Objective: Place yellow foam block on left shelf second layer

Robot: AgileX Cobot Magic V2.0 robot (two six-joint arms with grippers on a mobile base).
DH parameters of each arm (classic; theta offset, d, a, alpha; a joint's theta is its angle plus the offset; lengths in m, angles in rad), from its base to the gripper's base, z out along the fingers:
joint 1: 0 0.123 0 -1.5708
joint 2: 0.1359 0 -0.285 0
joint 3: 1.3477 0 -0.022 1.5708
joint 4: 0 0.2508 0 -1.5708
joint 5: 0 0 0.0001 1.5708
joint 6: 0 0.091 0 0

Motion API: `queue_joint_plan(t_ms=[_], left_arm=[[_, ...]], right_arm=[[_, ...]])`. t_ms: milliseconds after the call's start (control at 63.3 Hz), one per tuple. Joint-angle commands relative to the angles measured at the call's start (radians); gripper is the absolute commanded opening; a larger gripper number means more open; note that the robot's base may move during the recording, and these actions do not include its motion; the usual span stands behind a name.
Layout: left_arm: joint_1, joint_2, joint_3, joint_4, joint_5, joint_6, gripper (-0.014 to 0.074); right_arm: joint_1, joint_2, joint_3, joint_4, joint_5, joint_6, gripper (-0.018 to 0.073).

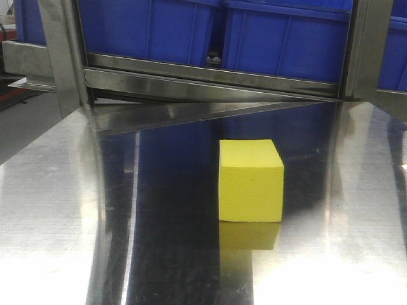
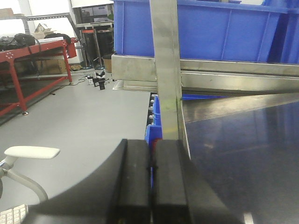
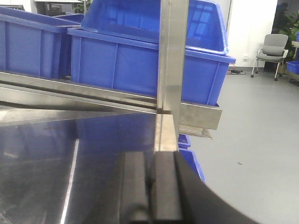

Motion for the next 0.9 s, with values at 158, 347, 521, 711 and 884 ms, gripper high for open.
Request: queue_joint_plan(t_ms=[158,347,521,711,884], left_arm=[[-0.004,-0.017,0.024,-0.005,-0.083,-0.004,0.0124],[-0.004,-0.017,0.024,-0.005,-0.083,-0.004,0.0124],[-0.004,-0.017,0.024,-0.005,-0.083,-0.004,0.0124],[-0.004,-0.017,0.024,-0.005,-0.083,-0.004,0.0124],[-0.004,-0.017,0.024,-0.005,-0.083,-0.004,0.0124]], right_arm=[[-0.005,-0.019,-0.024,-0.007,-0.091,-0.004,0.0058],[-0.005,-0.019,-0.024,-0.007,-0.092,-0.004,0.0058],[-0.005,-0.019,-0.024,-0.007,-0.092,-0.004,0.0058],[-0.005,-0.019,-0.024,-0.007,-0.074,-0.004,0.0058],[-0.005,-0.018,-0.047,-0.007,-0.043,-0.004,0.0058]])
